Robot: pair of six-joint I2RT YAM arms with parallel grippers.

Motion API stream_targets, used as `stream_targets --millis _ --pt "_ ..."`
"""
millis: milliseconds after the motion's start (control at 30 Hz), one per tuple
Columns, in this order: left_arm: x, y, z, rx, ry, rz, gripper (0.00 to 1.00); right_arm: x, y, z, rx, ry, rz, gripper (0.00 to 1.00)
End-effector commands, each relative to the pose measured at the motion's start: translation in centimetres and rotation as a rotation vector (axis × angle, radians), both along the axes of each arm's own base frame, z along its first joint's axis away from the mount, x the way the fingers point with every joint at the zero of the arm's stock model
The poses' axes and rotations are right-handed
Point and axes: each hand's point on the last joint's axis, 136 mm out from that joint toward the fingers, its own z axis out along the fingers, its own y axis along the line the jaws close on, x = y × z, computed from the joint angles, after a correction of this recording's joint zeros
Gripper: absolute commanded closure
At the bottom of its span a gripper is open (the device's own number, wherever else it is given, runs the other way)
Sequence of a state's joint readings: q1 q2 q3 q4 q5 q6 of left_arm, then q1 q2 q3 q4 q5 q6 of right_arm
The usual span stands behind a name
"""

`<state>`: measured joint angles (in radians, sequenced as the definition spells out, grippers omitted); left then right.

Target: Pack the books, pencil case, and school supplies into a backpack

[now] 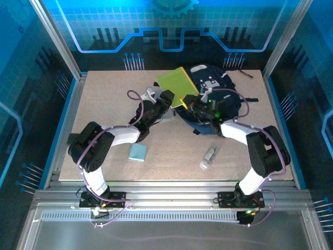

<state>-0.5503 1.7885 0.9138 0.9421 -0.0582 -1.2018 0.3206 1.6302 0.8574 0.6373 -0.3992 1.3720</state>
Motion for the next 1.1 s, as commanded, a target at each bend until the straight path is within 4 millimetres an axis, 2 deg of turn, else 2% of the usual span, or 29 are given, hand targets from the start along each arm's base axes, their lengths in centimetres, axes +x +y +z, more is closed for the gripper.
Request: stream_targets --millis 0,267,467,567,700,833,1067 --pt "-0.4 -2.9 0.6 0.085 -0.031 -0.145 0.36 0.0 -5.0 1.8 -0.083 -0.06 -0.077 1.0" --pt "-1.1 -7.8 -4.5 0.389 0.056 -0.459 0.32 -3.7 -15.9 1.7 -0.388 0.014 -0.205 1.0" --pt "-1.7 -10.5 -7.6 0.725 0.068 -0.637 0.32 -5.9 -21.1 1.0 -0.422 0.089 -0.261 1.0" --pt "-1.6 -11.3 -8.9 0.876 0.058 -0.689 0.31 -6.4 -22.8 0.7 -0.394 0.104 -0.286 1.0" --pt "-1.4 -12.0 -11.2 1.109 0.028 -0.738 0.28 -6.9 -24.2 0.1 -0.354 0.121 -0.305 1.0" --pt "-0.9 -12.5 -13.2 1.322 -0.027 -0.763 0.21 -7.2 -24.4 -0.4 -0.344 0.129 -0.3 1.0" --pt "1.4 -12.8 -16.2 1.48 -0.038 -0.772 0.19 -7.4 -24.0 -0.6 -0.327 0.127 -0.279 1.0"
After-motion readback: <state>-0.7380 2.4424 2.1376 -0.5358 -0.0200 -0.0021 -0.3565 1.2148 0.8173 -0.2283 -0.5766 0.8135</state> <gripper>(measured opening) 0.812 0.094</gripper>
